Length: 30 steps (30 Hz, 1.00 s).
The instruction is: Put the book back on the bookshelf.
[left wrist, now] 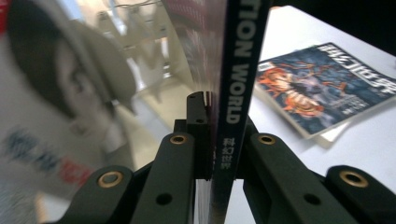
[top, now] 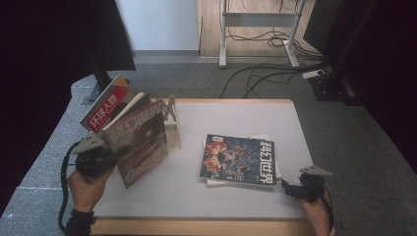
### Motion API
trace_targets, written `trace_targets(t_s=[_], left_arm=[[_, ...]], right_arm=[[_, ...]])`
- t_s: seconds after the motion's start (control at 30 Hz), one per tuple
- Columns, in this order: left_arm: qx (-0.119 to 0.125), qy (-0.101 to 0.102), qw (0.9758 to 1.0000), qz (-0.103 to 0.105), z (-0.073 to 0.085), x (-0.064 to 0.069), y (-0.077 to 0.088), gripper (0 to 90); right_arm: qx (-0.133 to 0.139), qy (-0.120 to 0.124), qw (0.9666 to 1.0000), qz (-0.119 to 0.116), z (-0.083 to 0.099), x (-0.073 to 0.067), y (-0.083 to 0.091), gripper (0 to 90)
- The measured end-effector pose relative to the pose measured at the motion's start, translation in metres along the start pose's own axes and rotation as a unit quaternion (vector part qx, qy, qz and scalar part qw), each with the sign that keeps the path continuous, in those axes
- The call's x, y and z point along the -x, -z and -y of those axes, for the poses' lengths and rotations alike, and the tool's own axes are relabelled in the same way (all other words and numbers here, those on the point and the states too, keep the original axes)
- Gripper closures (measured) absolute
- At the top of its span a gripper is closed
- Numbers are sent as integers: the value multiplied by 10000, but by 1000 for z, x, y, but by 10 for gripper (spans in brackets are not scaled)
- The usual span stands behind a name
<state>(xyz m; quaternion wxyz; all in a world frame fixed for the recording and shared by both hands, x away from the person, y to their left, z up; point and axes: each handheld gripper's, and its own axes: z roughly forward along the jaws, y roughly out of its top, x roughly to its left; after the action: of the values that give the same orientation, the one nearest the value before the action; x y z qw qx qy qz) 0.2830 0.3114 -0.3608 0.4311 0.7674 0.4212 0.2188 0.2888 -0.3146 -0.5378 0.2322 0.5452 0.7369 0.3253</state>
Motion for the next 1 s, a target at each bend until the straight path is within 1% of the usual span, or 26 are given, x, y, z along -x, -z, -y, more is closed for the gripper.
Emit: trace_targets(t_s=[0.1, 0.17, 0.23, 0.37, 0.53, 0.67, 0.8, 0.9, 1.0], left_arm=[[-19, 58, 9997, -219, 3, -6, 3, 843], [-21, 106, 9994, -327, 3, -8, 1, 842], [-36, 193, 9986, -486, 3, -11, -2, 842], [-35, 285, 9975, -646, 1, -15, -10, 842], [17, 409, 9963, -753, -6, -18, -24, 842], [102, 510, 9946, -903, -14, -19, -41, 842], [158, 528, 9936, -989, -20, -20, -53, 842], [233, 552, 9929, -1025, -25, -22, -68, 842], [292, 529, 9923, -1083, -26, -23, -80, 841]], right_arm=[[2, 1, 10000, 1, 0, 0, 0, 49], [4, -6, 10000, 1, 0, 0, 0, 49], [4, -5, 10000, 1, 0, 0, 0, 49], [4, -7, 10000, 0, 0, 0, 0, 49], [5, -9, 10000, -2, 0, 0, 0, 49], [8, -5, 10000, -6, 0, 0, 0, 49], [9, -4, 10000, -6, 0, 0, 0, 49], [15, -9, 10000, -7, 0, 0, 0, 49], [18, -2, 10000, -8, 0, 0, 0, 49]])
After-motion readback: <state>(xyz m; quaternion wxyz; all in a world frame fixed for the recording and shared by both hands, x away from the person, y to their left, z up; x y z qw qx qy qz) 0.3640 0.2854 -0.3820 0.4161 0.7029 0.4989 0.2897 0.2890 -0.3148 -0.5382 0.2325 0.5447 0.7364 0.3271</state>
